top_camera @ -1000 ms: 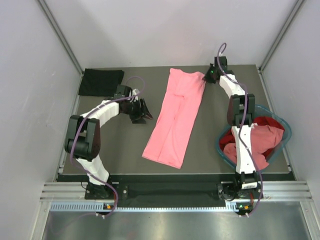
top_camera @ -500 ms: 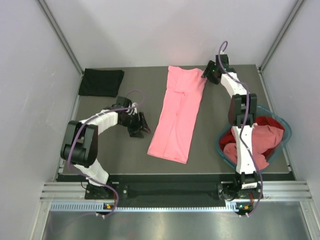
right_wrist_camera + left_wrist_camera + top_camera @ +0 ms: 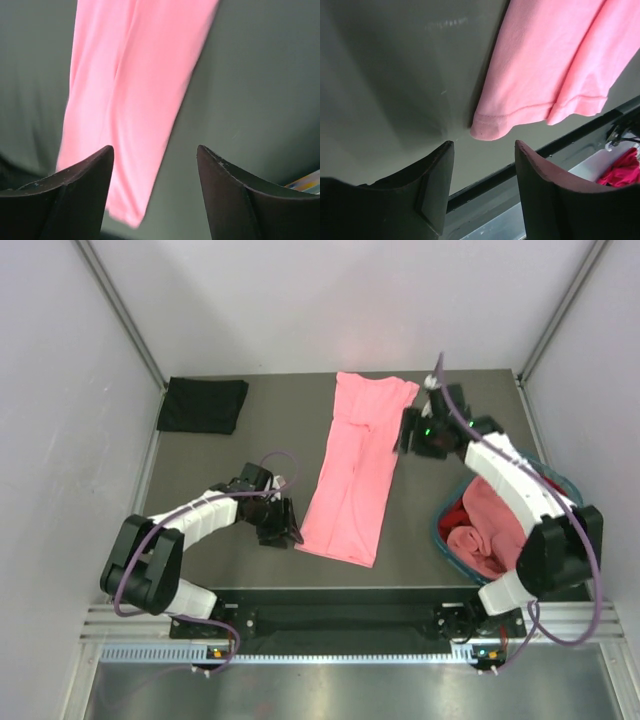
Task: Fold and stack the t-shirts
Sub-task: Fold the tshirt
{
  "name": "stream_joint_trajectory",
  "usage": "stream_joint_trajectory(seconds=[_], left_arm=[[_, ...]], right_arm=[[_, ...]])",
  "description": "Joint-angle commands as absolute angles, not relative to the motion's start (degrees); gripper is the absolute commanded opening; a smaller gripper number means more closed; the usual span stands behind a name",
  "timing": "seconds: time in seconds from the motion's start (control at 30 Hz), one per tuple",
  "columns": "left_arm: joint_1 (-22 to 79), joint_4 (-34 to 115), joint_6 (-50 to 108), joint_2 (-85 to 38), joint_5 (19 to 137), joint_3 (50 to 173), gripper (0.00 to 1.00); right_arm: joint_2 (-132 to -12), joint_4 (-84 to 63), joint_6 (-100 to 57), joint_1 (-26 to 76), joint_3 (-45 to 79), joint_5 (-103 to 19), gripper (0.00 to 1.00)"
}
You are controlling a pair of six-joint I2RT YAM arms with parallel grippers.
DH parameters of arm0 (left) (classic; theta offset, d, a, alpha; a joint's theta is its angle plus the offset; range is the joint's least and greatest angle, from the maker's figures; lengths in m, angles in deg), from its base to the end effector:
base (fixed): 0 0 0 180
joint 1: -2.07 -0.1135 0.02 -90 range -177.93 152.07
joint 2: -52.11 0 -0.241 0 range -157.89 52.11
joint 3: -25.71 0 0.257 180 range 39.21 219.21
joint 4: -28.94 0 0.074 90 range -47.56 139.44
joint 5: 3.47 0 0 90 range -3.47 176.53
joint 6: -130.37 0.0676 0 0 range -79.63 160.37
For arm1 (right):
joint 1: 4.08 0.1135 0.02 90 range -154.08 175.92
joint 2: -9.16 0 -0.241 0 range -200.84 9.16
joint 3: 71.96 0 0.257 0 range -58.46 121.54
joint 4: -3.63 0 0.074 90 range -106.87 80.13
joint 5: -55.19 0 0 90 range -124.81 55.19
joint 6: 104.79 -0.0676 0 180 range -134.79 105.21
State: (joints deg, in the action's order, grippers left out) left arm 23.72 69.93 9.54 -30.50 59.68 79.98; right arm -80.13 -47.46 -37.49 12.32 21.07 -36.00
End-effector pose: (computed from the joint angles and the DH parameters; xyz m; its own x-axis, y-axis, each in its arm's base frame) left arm 0.2328 -0.1253 0.1048 -0.9914 -0.0984 -0.0865 -0.0358 0.8385 -0.5438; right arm 0.3540 0.1056 0.2671 -0.7651 0.1770 -0.6191 -0.0006 0.9613 0.2756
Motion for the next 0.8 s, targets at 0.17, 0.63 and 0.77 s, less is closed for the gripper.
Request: stream_joint_trajectory(seconds=[0.17, 0.63, 0.77], left_arm=[[26.3, 71.0, 7.8, -28.7, 66.4, 79.5, 0.52], [27.2, 72.3, 7.6, -37.1, 67.8, 85.7, 0.50], [27.3, 72.9, 7.5, -38.3, 67.7, 86.5, 0.47]], right_arm=[[-62.9, -40.2, -57.0, 29.0, -11.3, -46.6, 0.64], [-65.9, -27.8, -71.7, 35.8, -23.1, -49.7, 0.68], [-67.9, -27.2, -72.6, 36.7, -22.6, -50.2, 0.64]])
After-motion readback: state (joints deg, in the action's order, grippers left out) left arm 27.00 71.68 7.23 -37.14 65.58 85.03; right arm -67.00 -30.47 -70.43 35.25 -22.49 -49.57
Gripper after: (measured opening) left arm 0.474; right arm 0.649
